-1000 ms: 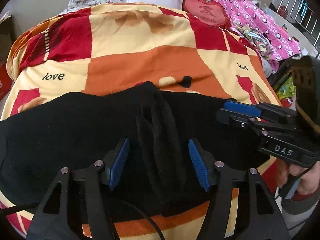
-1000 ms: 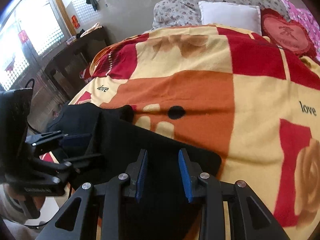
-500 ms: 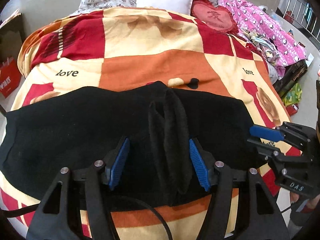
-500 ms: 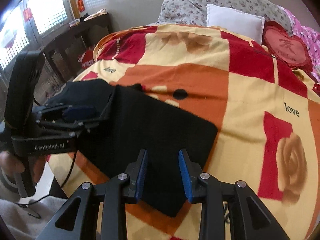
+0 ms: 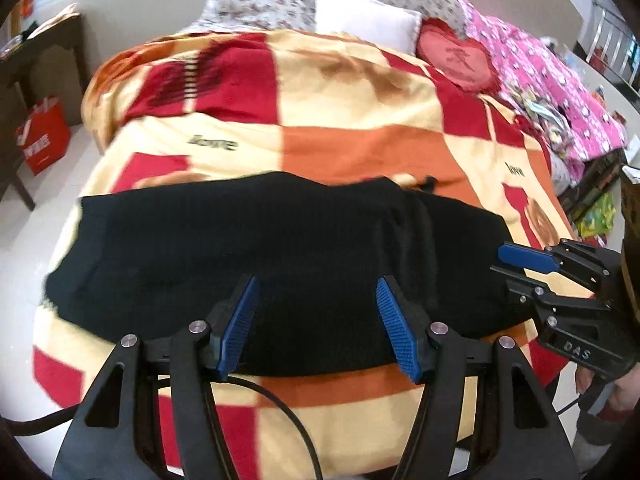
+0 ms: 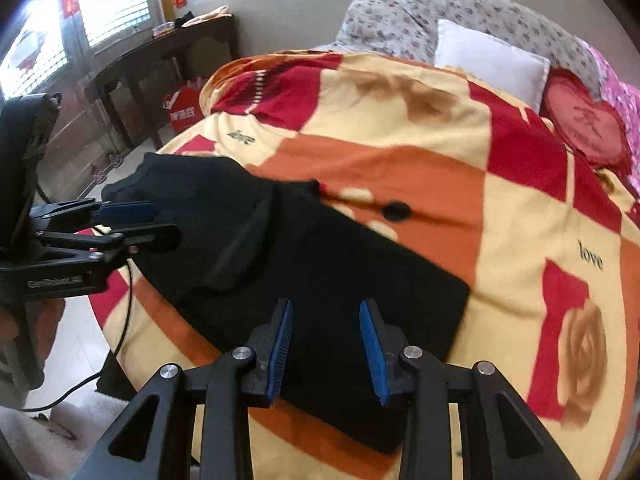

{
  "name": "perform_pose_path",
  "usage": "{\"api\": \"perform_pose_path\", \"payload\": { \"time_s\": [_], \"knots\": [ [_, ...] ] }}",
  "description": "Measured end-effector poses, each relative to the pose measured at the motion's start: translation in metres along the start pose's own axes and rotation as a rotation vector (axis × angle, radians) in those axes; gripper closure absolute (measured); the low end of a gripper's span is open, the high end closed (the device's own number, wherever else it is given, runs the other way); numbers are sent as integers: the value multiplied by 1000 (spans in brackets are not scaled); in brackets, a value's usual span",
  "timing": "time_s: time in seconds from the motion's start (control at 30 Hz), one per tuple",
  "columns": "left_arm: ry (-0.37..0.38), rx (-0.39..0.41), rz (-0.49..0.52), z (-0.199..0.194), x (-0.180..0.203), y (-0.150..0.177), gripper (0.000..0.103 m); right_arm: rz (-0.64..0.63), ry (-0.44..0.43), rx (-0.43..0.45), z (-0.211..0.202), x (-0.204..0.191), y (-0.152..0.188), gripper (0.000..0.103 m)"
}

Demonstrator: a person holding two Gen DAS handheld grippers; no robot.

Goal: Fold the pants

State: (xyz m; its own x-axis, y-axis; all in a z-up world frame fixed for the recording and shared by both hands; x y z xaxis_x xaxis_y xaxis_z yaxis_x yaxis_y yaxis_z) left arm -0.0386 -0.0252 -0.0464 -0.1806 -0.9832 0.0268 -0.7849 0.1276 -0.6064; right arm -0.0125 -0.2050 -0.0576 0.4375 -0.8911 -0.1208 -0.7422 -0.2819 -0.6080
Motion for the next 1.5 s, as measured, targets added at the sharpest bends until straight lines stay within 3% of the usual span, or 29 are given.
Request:
{"api": "perform_pose_path", "payload": {
  "time_s": [0.27, 0.5, 0.63, 0.8, 0.9, 1.03, 1.1, 1.2, 1.27, 1.4, 1.5],
  "knots": [
    [-22, 0, -81, -9, -30, 10, 42, -40, -7, -14, 20, -22, -17, 70],
    [50, -7, -94, 5, -13, 4, 42, 22, -44, -12, 23, -14, -22, 69],
    [55, -26, -69, 16, -3, 0, 42, 60, -61, -17, 30, -11, -25, 69],
    [20, -33, -60, 19, -11, 3, 42, 74, -176, -19, 24, -28, -30, 69],
    [24, -30, -94, 19, -20, 5, 42, 48, -184, -42, 33, -39, -29, 69],
    [22, -27, -98, 17, -23, 6, 42, 38, -159, -33, 54, -40, -27, 92],
    [12, -25, -93, 15, -24, 7, 42, 30, -159, -35, 53, -40, -27, 98],
    [8, -14, -100, 8, -29, 9, 42, -6, -177, -29, 39, -48, -27, 100],
    [-1, -7, -114, 4, -34, 10, 42, -21, -242, -39, 34, -58, -26, 100],
    [-27, -3, -147, -4, -49, 15, 42, -41, -182, -62, 54, -63, -21, 101],
    [-51, 7, -174, -14, -62, 20, 42, 0, -246, -31, 40, -61, -29, 100]
  ]
}}
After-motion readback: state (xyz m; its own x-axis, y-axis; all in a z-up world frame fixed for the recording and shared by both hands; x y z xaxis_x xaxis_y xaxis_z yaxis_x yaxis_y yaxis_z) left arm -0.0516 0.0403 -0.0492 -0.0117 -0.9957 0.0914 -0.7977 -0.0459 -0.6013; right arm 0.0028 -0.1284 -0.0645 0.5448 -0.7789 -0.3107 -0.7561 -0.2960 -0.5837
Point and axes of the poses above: each gripper's, at about its wrist camera, not at the fingertips, and z roughly the way its jaws point, x to its right, y to its underside, the point moved 6 cm from there along z, roughly the way its jaws point, and after that the axes turned 13 degrees about z, right-handed, at the moved point
